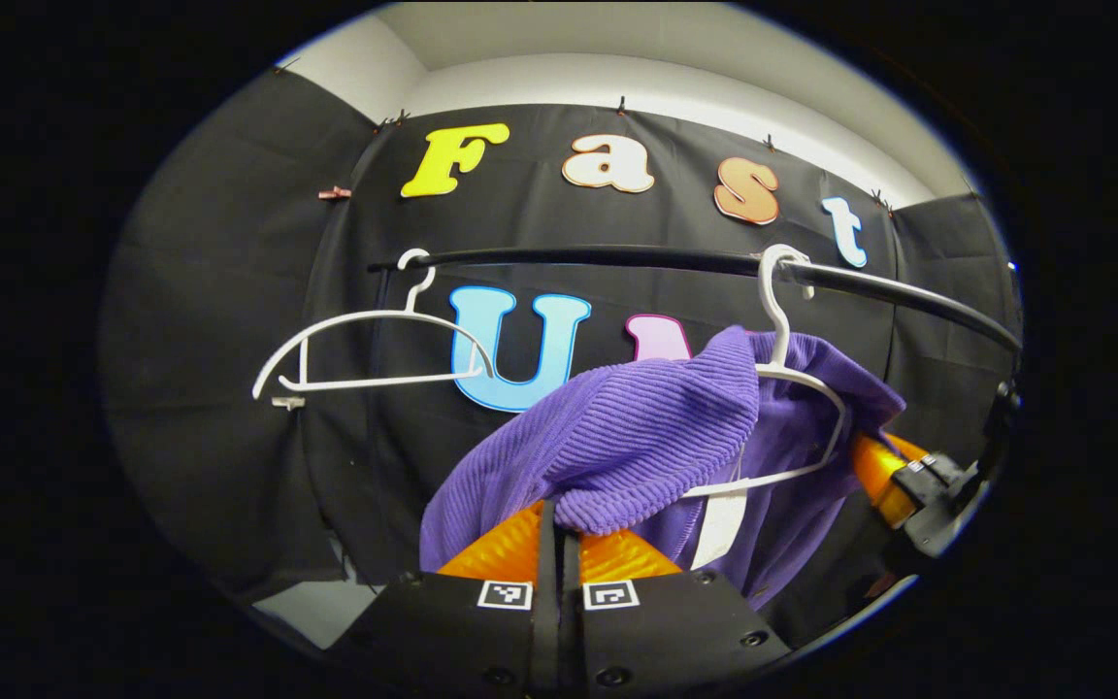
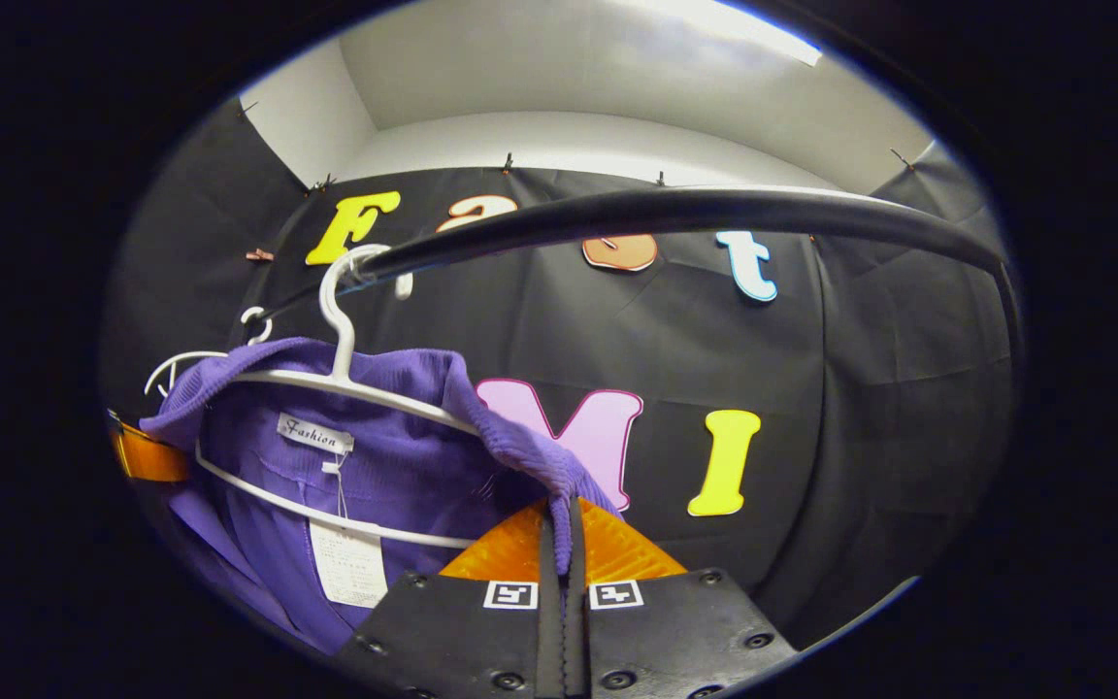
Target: Grasp the clothes on the hanger with both hands and then place them into the laundry hamper below.
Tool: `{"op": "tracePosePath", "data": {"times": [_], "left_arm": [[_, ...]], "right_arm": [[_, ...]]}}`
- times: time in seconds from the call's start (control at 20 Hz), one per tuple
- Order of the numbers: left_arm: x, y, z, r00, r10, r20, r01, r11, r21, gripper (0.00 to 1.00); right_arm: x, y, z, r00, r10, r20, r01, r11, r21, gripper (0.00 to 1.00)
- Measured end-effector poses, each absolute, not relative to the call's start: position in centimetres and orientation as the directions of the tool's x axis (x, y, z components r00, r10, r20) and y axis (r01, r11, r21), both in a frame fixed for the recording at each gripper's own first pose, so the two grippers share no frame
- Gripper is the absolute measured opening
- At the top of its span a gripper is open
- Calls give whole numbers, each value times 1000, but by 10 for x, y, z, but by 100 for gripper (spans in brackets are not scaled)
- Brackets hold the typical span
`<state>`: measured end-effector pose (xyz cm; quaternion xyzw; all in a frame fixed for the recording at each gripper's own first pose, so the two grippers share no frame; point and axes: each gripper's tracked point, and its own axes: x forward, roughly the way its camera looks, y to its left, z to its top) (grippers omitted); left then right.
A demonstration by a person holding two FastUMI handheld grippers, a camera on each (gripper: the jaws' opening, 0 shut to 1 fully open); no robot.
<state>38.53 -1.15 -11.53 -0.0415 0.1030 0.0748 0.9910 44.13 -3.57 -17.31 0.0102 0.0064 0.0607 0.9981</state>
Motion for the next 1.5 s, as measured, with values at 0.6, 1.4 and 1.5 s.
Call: {"op": "tracePosePath", "data": {"times": [0.6,1.4,1.5], "left_arm": [[395,20,-43,974,222,-34,-221,975,31,6],[436,60,-100,967,195,-163,-198,980,-6,5],[430,61,-104,968,197,-157,-197,980,15,5]], "right_arm": [[472,-102,-106,964,-33,262,41,999,-25,5],[516,-94,-227,998,16,67,-6,988,-156,5],[508,-97,-236,998,5,55,2,991,-131,5]]}}
